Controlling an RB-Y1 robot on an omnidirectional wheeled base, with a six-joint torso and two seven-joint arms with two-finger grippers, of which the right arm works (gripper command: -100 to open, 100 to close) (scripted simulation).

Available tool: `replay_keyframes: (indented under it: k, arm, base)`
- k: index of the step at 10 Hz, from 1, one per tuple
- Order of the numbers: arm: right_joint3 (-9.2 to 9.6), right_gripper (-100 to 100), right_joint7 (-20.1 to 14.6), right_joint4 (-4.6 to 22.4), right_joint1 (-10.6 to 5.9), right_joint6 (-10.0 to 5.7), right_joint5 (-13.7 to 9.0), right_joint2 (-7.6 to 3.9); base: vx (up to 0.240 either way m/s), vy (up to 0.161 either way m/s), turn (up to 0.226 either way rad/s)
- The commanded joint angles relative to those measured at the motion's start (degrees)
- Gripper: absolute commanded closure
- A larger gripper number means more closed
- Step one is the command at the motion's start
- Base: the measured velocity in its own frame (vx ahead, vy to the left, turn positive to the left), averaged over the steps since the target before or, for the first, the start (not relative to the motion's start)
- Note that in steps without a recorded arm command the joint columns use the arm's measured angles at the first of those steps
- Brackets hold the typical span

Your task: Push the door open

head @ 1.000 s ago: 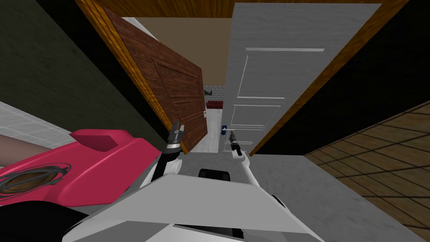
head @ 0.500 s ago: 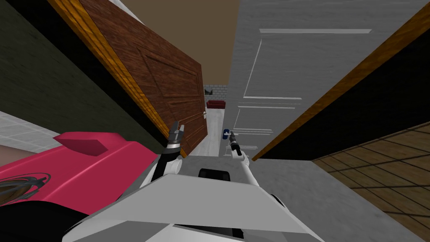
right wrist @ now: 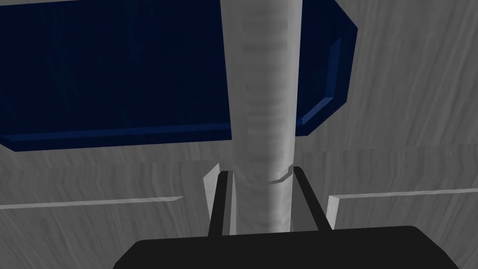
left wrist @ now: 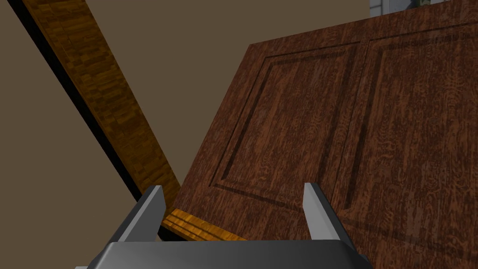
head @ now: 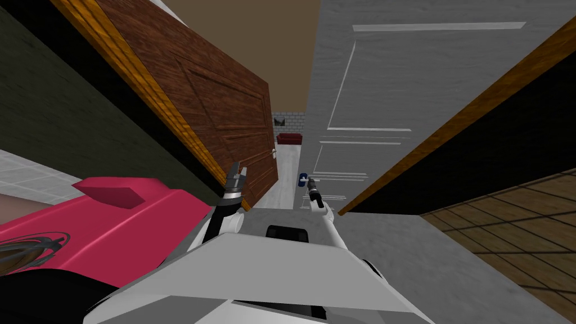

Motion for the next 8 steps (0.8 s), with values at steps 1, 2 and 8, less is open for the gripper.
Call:
replay_keyframes:
  k: [1,2,8]
  arm:
    - [0.10,100,0.0,0.1,0.33,0.01,0.0,0.07]
    - [0.10,100,0.0,0.1,0.33,0.01,0.0,0.07]
    - [-2.70,100,1.1,0.5,-0.42,-0.03,-0.3,-0.98]
  base:
    - [0.000,0.000,0.000]
    - [0.000,0.000,0.000]
    - [0.162,0.051,-0.053]
